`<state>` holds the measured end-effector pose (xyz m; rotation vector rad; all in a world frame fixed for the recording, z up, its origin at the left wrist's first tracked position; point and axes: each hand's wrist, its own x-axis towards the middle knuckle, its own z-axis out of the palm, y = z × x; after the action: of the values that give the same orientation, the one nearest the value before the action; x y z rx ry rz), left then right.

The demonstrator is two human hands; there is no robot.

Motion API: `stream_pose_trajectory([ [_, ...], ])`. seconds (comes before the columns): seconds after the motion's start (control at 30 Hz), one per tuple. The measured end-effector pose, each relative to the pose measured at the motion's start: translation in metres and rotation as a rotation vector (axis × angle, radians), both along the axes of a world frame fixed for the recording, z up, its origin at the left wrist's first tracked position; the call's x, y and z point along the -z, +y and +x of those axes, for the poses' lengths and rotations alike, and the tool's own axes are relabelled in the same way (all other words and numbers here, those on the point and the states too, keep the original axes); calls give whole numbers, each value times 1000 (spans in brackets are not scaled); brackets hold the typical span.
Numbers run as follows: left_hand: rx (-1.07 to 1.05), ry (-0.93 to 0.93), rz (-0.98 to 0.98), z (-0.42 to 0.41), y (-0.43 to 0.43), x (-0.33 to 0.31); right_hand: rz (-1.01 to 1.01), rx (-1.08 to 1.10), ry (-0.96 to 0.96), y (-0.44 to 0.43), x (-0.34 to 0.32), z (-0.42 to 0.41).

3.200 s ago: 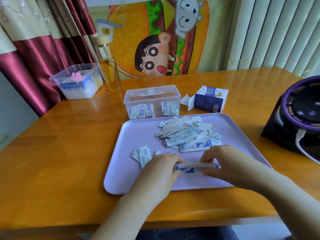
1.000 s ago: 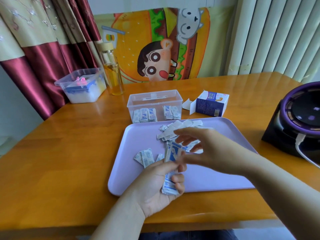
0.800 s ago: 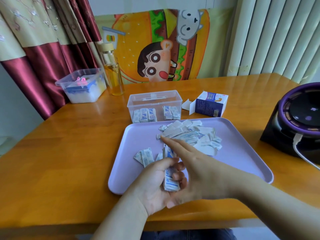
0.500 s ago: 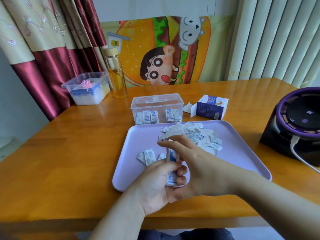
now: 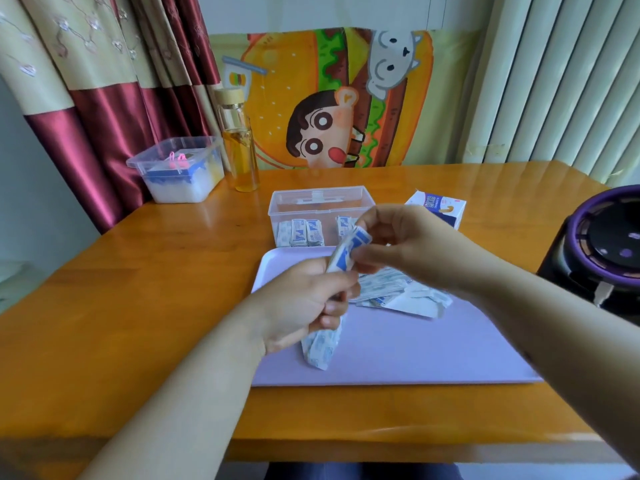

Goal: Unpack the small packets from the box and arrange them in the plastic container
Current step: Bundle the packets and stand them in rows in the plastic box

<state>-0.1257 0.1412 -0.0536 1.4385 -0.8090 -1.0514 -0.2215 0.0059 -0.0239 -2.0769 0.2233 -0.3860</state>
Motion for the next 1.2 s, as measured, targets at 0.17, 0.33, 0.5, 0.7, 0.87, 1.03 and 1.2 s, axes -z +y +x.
stream_pose_trajectory([
  [0.17,-180,-536,34,40,-32,-22,-280,178,-118,-25,-24,52],
  [0.33,-324,-938,117,95,-76,-40,-284,349,-105,-77,-28,122],
  [0.5,-190,-987,258,144,-121,-46,-336,411,42,-118,-15,178],
  [0.7,114,-952,569,183,-155,-33,-519,297,405,-134,14,215],
  [0.87,257,-992,734,197,-171,-16,-564,226,565,-142,34,233],
  [1.03,312,-1001,797,203,-177,-5,-615,124,650,-141,36,233],
  [1.2,341,-1008,837,206,-178,2,-793,84,695,-142,43,238],
])
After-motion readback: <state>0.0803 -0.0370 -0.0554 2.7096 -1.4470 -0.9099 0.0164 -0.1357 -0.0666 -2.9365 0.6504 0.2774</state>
